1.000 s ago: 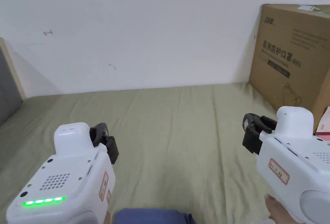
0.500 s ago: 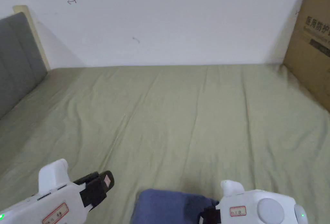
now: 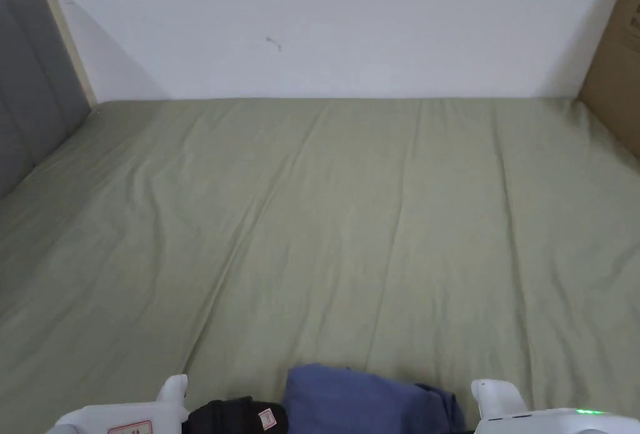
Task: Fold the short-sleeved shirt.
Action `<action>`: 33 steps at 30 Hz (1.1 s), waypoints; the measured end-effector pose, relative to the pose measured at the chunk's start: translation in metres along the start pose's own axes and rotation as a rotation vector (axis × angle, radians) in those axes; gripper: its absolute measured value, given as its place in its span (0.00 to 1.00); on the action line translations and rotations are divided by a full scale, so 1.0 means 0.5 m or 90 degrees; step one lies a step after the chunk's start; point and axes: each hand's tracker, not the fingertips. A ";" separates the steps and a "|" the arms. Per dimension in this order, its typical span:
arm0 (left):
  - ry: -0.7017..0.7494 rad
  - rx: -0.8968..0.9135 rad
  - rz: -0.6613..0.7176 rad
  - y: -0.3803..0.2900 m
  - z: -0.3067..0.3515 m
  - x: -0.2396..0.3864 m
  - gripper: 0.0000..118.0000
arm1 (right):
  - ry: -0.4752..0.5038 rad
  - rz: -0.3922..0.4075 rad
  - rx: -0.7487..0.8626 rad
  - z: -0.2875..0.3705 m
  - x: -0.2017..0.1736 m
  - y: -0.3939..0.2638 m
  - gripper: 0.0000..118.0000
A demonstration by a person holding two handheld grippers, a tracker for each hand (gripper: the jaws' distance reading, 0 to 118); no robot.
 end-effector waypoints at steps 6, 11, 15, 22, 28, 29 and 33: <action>-0.202 -0.101 0.102 0.019 -0.104 -0.037 0.87 | 0.001 0.000 -0.008 -0.005 0.001 0.000 0.01; -0.185 -0.153 0.016 0.005 -0.157 -0.036 0.49 | 0.018 -0.041 -0.012 -0.004 0.014 0.001 0.01; -0.110 -0.122 -0.024 -0.004 -0.140 -0.029 0.18 | 0.035 -0.050 0.000 0.002 0.014 -0.010 0.01; 0.161 -0.053 -0.288 -0.054 -0.068 0.168 0.17 | 0.060 0.040 0.081 0.095 -0.037 -0.010 0.01; 0.335 0.014 -0.348 0.010 0.154 0.227 0.17 | 0.081 0.090 0.168 0.181 -0.087 0.009 0.01; 0.379 0.028 -0.338 0.035 0.198 0.215 0.17 | 0.078 0.089 0.170 0.186 -0.091 0.011 0.01; 0.494 0.033 -0.245 0.121 0.337 0.166 0.17 | 0.075 0.069 0.177 0.188 -0.086 0.011 0.01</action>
